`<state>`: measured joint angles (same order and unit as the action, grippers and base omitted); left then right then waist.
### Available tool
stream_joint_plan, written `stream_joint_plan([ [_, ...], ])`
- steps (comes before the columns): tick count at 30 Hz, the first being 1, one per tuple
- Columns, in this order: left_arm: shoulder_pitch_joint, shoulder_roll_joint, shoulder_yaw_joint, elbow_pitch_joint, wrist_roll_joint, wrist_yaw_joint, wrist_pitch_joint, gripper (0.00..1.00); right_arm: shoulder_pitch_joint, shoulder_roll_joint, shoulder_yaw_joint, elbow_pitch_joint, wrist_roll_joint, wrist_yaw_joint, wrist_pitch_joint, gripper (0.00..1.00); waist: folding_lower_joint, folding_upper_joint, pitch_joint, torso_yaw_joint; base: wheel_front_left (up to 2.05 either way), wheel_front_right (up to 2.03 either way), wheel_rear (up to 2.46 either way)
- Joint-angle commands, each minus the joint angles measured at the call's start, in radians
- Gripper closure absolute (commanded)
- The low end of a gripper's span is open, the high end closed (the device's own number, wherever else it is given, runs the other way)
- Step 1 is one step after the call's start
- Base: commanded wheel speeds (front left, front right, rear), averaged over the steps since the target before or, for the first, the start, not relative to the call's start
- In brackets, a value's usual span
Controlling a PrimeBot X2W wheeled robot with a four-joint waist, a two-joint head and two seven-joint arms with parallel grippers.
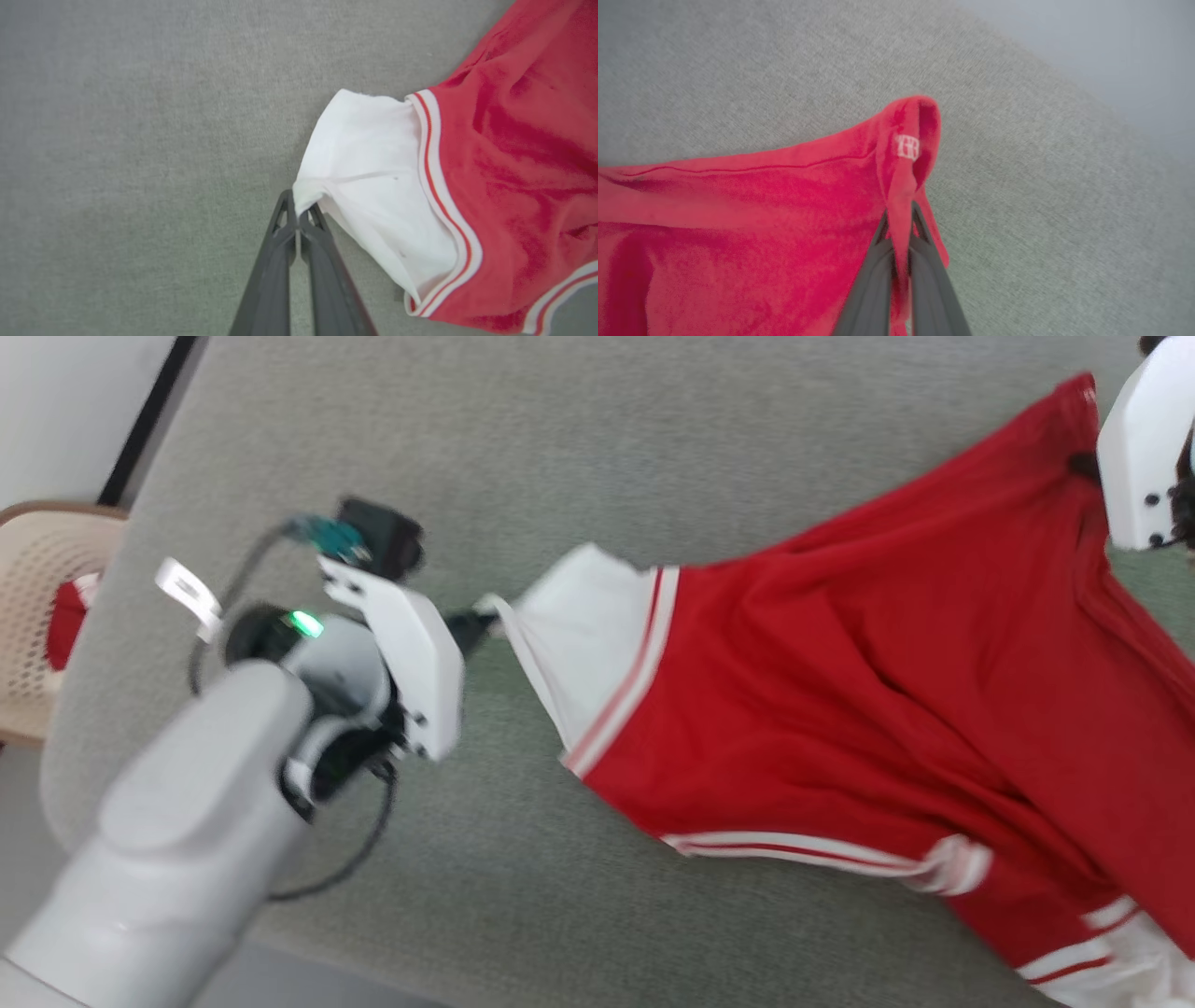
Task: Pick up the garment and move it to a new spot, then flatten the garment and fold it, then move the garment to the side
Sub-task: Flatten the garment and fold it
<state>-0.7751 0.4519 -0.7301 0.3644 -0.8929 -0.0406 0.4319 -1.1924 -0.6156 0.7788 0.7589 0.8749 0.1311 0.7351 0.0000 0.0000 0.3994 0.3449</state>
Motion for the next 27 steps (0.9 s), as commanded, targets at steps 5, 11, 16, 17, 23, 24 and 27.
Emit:
stream_joint_plan([
  [5, -0.108, 0.058, 0.03, -0.011, 0.012, 0.007, 0.059, 1.0, -0.017, -0.036, -0.015, -0.062, 0.027, -0.001, -0.046, 1.0, 0.0, 0.0, -0.031, -0.076, 0.0, 0.0, 0.0],
  [11, -0.251, 0.118, 0.064, -0.01, 0.035, 0.006, 0.117, 1.0, -0.032, -0.064, -0.048, -0.149, 0.041, -0.001, -0.069, 1.0, 0.0, 0.0, -0.054, -0.148, 0.0, 0.0, 0.0],
  [16, -0.353, 0.154, 0.083, 0.01, 0.054, -0.003, 0.149, 1.0, -0.045, -0.074, -0.091, -0.22, 0.034, -0.001, -0.069, 1.0, 0.0, 0.0, -0.07, -0.204, 0.0, 0.0, 0.0],
  [17, -0.37, 0.158, 0.085, 0.015, 0.055, -0.005, 0.156, 1.0, -0.047, -0.073, -0.102, -0.231, 0.032, -0.001, -0.067, 1.0, 0.0, 0.0, -0.074, -0.213, 0.0, 0.0, 0.0],
  [23, -0.462, 0.172, 0.09, 0.046, 0.061, -0.019, 0.197, 1.0, -0.049, -0.062, -0.173, -0.297, 0.027, -0.001, -0.03, 1.0, 0.0, 0.0, -0.094, -0.259, 0.0, 0.0, 0.0],
  [24, -0.478, 0.173, 0.091, 0.05, 0.064, -0.02, 0.202, 1.0, -0.051, -0.063, -0.185, -0.307, 0.019, -0.001, -0.021, 1.0, 0.0, 0.0, -0.097, -0.265, 0.0, 0.0, 0.0],
  [27, -0.522, 0.172, 0.094, 0.068, 0.069, -0.024, 0.219, 1.0, -0.05, -0.059, -0.222, -0.335, 0.0, -0.001, -0.001, 1.0, 0.0, 0.0, -0.103, -0.278, 0.0, 0.0, 0.0],
])
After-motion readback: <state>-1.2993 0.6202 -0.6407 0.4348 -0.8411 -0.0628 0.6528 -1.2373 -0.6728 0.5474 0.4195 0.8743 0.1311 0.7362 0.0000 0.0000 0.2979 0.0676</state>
